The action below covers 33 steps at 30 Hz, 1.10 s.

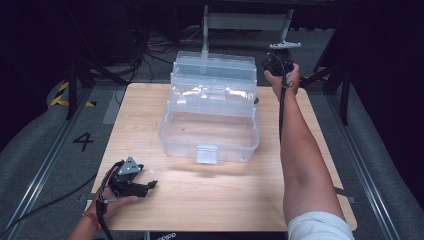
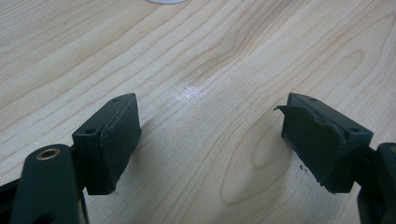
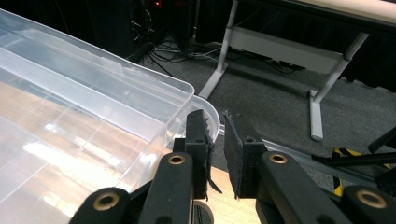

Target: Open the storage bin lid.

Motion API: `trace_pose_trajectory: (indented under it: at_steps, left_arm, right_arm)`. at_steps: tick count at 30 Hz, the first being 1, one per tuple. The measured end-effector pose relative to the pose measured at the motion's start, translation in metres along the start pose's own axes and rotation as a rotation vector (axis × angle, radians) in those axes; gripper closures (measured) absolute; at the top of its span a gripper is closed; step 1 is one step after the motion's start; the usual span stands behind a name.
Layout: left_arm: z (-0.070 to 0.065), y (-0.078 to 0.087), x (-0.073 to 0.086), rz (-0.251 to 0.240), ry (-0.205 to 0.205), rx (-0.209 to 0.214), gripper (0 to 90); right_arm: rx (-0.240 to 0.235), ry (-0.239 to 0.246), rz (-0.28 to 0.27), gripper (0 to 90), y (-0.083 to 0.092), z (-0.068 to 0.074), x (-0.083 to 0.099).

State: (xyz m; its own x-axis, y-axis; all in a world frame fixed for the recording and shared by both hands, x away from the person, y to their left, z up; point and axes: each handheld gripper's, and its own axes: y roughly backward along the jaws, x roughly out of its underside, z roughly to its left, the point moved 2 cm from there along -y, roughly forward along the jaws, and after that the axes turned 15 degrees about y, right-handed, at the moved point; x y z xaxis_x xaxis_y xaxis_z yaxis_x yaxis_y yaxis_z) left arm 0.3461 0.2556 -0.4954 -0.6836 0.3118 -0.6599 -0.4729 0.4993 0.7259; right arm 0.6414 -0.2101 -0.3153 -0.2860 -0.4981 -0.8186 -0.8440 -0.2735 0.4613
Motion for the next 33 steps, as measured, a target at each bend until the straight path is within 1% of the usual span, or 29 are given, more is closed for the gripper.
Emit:
trace_pose_trajectory:
  at_steps: [1,4,5,7,8,9,11,12,14,15,16,18,24,25,27,30,33]
  left_arm:
    - [0.001,0.000,0.000,0.000,-0.013,-0.005,20.1]
    - [0.000,0.000,0.000,-0.003,-0.008,-0.004,20.1]
    - [0.000,0.000,0.000,-0.004,0.000,-0.001,20.1]
    - [0.001,0.000,0.000,-0.002,-0.012,-0.006,20.1]
    - [0.000,-0.001,0.000,-0.001,0.008,0.004,20.1]
    - [0.000,0.000,0.000,-0.002,0.001,-0.001,20.1]
    - [0.000,0.000,0.000,-0.003,0.004,0.001,20.1]
    - [0.000,0.000,0.000,-0.003,-0.006,-0.003,20.1]
    - [-0.001,0.000,0.000,0.002,0.007,0.002,20.1]
    - [-0.001,0.000,0.000,-0.001,0.007,0.002,20.1]
    - [0.000,0.000,0.000,0.002,-0.007,-0.005,20.1]
    - [0.000,0.000,0.000,0.002,-0.010,-0.007,20.1]
    - [0.000,0.000,0.000,0.002,-0.011,-0.012,20.1]
    - [0.000,0.000,0.000,0.002,-0.006,-0.009,20.1]
    - [0.000,0.000,0.000,0.002,-0.010,-0.010,20.1]
    - [0.000,0.000,0.000,0.003,-0.010,-0.009,20.1]
    - [0.000,0.000,0.000,0.003,-0.010,-0.009,20.1]
  right_arm:
    - [-0.001,0.003,-0.002,79.8,0.002,0.000,0.000]
    - [-0.008,0.016,-0.008,78.9,0.007,0.001,0.001]
    - [-0.011,0.024,-0.012,78.6,0.010,0.001,0.001]
    - [-0.015,0.037,-0.016,77.7,0.013,0.002,0.002]
    - [-0.020,0.040,-0.022,77.4,0.016,0.003,0.002]
    - [-0.023,0.043,-0.025,77.0,0.017,0.004,0.002]
    - [-0.032,0.046,-0.031,75.8,0.020,0.005,0.004]
    - [-0.039,0.049,-0.031,75.5,0.022,0.006,0.005]
    - [-0.047,0.058,-0.028,75.0,0.025,0.008,0.007]
    - [-0.050,0.061,-0.029,74.6,0.026,0.010,0.008]
    - [-0.056,0.068,-0.029,74.3,0.028,0.011,0.010]
    - [-0.069,0.079,-0.030,72.9,0.032,0.013,0.012]
    - [-0.077,0.103,-0.017,70.5,0.042,0.014,0.019]
    - [-0.083,0.104,-0.016,69.9,0.044,0.015,0.020]
    - [-0.095,0.108,-0.020,68.1,0.049,0.018,0.023]
    - [-0.110,0.117,-0.019,66.5,0.052,0.020,0.027]
    - [-0.123,0.150,0.000,63.1,0.058,0.025,0.034]
